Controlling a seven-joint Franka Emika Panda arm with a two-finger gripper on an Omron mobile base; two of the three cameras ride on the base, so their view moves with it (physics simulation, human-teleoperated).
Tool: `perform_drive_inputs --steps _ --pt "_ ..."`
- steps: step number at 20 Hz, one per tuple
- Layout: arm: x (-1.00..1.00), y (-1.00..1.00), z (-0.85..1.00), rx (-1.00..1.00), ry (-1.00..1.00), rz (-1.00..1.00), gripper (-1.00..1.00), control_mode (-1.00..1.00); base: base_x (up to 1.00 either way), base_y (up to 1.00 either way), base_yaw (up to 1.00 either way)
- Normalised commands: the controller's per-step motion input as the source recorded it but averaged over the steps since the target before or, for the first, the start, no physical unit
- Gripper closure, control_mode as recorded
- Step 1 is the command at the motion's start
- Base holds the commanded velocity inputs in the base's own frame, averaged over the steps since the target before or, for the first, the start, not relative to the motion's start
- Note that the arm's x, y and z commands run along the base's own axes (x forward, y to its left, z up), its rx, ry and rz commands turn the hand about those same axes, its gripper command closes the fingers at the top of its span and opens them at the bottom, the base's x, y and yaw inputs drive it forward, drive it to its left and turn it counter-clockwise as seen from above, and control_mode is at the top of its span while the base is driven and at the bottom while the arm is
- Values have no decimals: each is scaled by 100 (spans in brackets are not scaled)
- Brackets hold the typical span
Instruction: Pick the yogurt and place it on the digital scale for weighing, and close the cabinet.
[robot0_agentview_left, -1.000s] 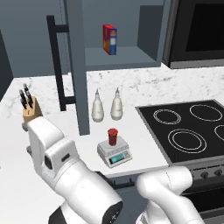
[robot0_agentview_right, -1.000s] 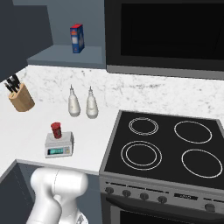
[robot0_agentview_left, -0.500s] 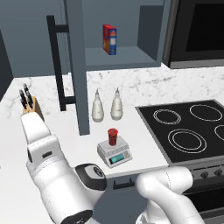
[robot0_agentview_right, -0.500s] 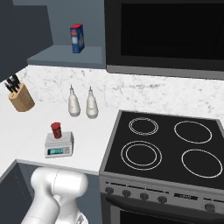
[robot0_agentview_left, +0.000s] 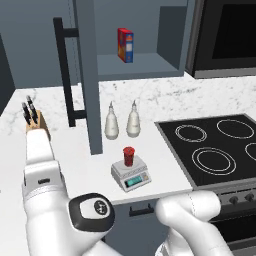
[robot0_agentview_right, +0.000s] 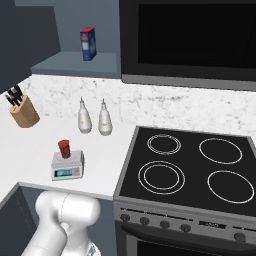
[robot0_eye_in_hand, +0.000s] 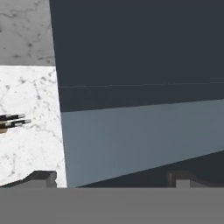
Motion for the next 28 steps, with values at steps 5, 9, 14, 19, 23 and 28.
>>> perform_drive_inputs --steps 5,9,14,19,23,28 --pt "1 -33 19 4 0 0 -100 -100 0 0 0" --pt "28 -5 5 0 3 -2 -100 -100 0 0 0" --pt "37 2 0 0 6 -6 -100 -100 0 0 0" --pt "16 0 0 0 8 -19 -100 -100 0 0 0" --pt "-2 -11 9 1 4 -22 -100 -100 0 0 0" --pt "-12 -44 19 5 0 -21 -100 -100 0 0 0"
